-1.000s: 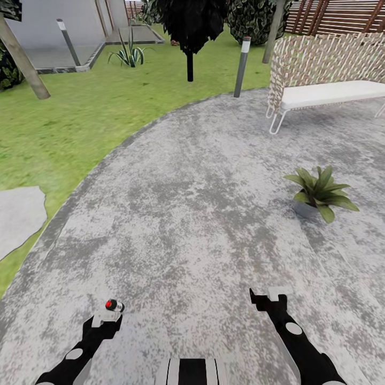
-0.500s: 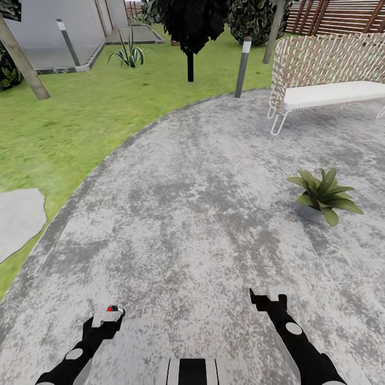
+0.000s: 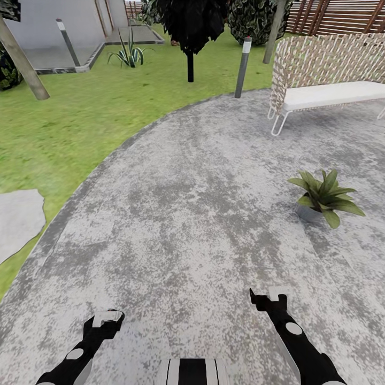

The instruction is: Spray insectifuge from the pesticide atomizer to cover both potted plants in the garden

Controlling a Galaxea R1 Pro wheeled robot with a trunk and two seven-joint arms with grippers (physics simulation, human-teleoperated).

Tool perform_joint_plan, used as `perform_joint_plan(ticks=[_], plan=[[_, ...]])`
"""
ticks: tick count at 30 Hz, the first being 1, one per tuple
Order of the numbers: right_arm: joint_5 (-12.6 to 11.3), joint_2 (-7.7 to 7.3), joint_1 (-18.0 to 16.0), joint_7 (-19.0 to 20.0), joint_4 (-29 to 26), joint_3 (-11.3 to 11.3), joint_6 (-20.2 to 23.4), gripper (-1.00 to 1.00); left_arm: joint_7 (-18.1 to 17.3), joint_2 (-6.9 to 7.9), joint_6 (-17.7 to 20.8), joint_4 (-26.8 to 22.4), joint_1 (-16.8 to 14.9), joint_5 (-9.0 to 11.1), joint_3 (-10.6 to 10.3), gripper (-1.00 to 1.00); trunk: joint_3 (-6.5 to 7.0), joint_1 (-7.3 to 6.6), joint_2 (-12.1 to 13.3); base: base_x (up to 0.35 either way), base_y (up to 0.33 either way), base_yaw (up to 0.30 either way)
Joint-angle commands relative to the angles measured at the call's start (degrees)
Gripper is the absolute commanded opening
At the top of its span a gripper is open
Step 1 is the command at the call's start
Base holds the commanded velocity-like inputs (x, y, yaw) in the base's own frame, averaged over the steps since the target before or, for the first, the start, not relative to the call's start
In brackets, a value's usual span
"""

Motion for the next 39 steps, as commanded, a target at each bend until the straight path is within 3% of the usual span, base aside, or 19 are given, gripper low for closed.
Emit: perform_joint_plan(ticks=[1, 34, 35, 39], plan=[[0.1, 0.00, 0.0, 0.0, 0.0, 0.0, -0.2, 1.00, -0.3, -0.03, -0.2, 0.0, 0.0, -0.6, 0.5, 1.00, -0.03, -0.01, 0.0, 0.000, 0.000, 0.000], [0.1, 0.00, 0.0, 0.0, 0.1, 0.0, -0.2, 1.00, -0.4, 0.14, -0.5, 0.1, 0.0, -0.6, 0.5, 1.00, -0.60, 0.07, -0.1, 0.000, 0.000, -0.022], [0.1, 0.00, 0.0, 0.0, 0.1, 0.0, -0.2, 1.00, -0.4, 0.14, -0.6, 0.1, 0.0, -0.6, 0.5, -1.00, -0.60, 0.07, -0.1, 0.000, 0.000, 0.000], [0.1, 0.00, 0.0, 0.0, 0.1, 0.0, -0.2, 1.00, -0.4, 0.18, -0.5, 0.1, 0.0, -0.6, 0.5, -1.00, -0.60, 0.07, -0.1, 0.000, 0.000, 0.000]])
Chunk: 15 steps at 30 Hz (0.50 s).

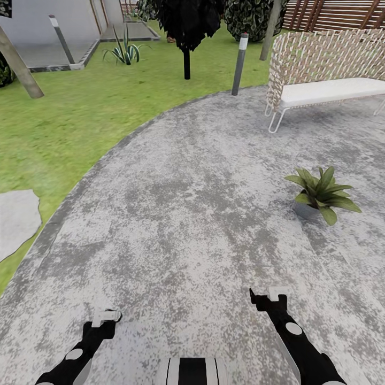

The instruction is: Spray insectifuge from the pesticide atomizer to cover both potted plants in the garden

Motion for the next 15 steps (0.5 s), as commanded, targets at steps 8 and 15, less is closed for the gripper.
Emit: perform_joint_plan(ticks=[8, 15], plan=[[0.1, 0.00, 0.0, 0.0, 0.0, 0.0, -0.2, 1.00, -0.2, 0.03, -0.3, 0.0, 0.0, -0.6, 0.5, -1.00, -0.03, -0.01, 0.0, 0.000, 0.000, 0.000], [0.1, 0.00, 0.0, 0.0, 0.0, 0.0, -0.2, 1.00, -0.8, 0.03, -0.3, 0.0, 0.0, -0.6, 0.4, -1.00, -0.03, -0.01, 0.0, 0.000, 0.000, 0.000]])
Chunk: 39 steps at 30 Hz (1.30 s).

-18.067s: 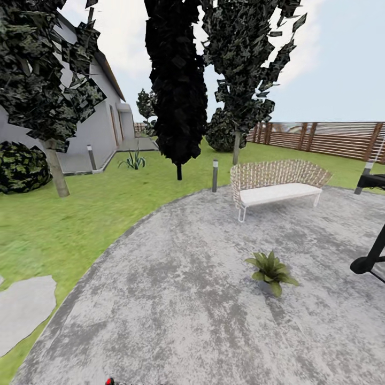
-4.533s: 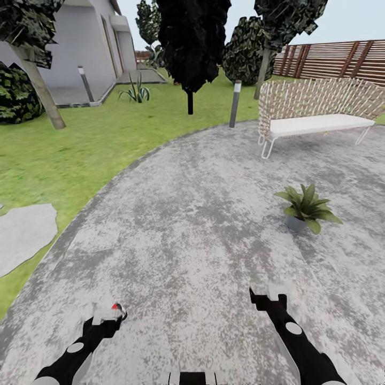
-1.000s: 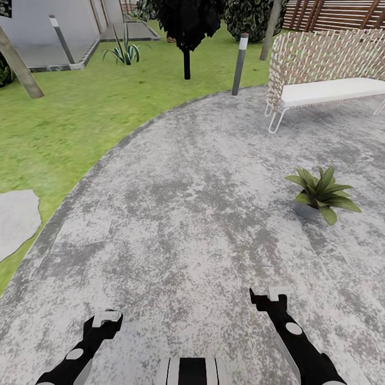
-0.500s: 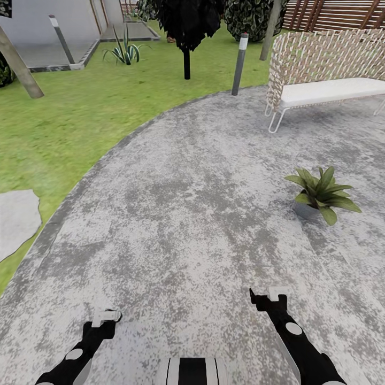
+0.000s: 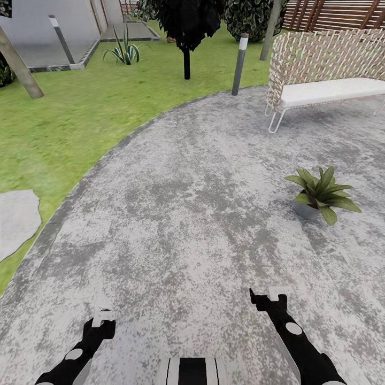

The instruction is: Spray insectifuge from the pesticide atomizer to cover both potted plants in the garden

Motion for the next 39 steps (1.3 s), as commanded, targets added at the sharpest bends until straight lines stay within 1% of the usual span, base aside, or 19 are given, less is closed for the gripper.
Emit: perform_joint_plan(ticks=[1, 10, 31, 34, 35, 39], plan=[[0.1, 0.00, 0.0, 0.0, 0.0, 0.0, -0.2, 1.00, -0.3, -0.04, -0.2, 0.0, 0.0, -0.7, 0.5, -1.00, -0.03, -0.01, 0.0, 0.000, 0.000, 0.000], [0.1, 0.00, 0.0, 0.0, 0.0, 0.0, -0.2, 1.00, -0.4, -0.06, -0.2, 0.0, 0.0, -0.6, 0.5, -1.00, -0.03, -0.01, 0.0, 0.000, 0.000, 0.000], [0.1, 0.14, 0.0, 0.0, 0.0, 0.1, -0.2, 1.00, -0.4, -0.11, -0.3, 0.0, 0.0, -0.6, 0.5, -1.00, 4.62, -0.55, 0.3, 0.000, 0.000, 0.000], [0.1, 0.11, 0.0, 0.0, 0.0, 0.1, -0.2, 1.00, -0.2, -0.11, -0.4, 0.0, 0.8, -0.6, 0.5, -1.00, 5.35, -0.63, 0.3, 0.000, 0.000, 0.000], [0.1, -0.08, 0.0, -0.1, 0.0, 0.0, -0.4, 1.00, 0.0, 0.10, -0.4, 0.0, 2.1, -0.7, 0.6, -1.00, 5.60, -0.65, 0.3, 0.000, 0.000, 0.000], [0.1, -0.34, 0.0, -0.1, 0.6, -0.1, -0.6, 1.00, 0.4, 0.34, -0.5, 0.0, 4.2, -0.8, 0.7, -1.00, 6.76, -0.76, 0.4, 0.000, 0.000, -0.041]])
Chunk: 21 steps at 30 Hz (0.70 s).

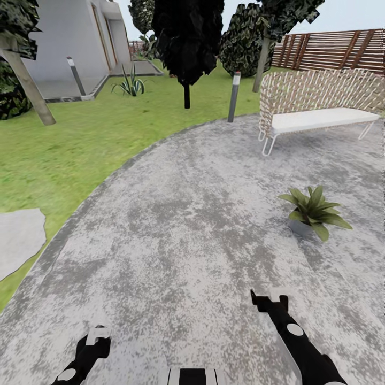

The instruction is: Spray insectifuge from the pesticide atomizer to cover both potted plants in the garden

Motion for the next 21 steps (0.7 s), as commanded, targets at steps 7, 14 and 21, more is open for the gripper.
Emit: perform_joint_plan(ticks=[7, 14, 21], plan=[[0.2, -1.16, 0.2, 0.1, 5.5, 0.1, -3.5, 1.00, -0.2, -0.01, -2.0, 0.0, 3.3, -0.5, 0.5, -1.00, 2.13, -0.19, 0.1, 0.000, 0.000, -0.073], [1.1, -1.79, 0.9, 0.1, 20.9, 0.1, -15.4, 1.00, -0.2, 0.04, -4.5, 0.0, 7.2, 1.1, 1.2, -1.00, 4.31, -0.37, 0.2, 0.000, 0.000, -0.077], [1.1, -2.05, 1.2, 0.0, 34.5, 0.1, -31.1, 1.00, -0.2, 0.11, -5.0, 0.0, 9.3, 3.4, 2.0, -1.00, 6.49, -0.55, 0.3, 0.000, 0.000, -0.077]])
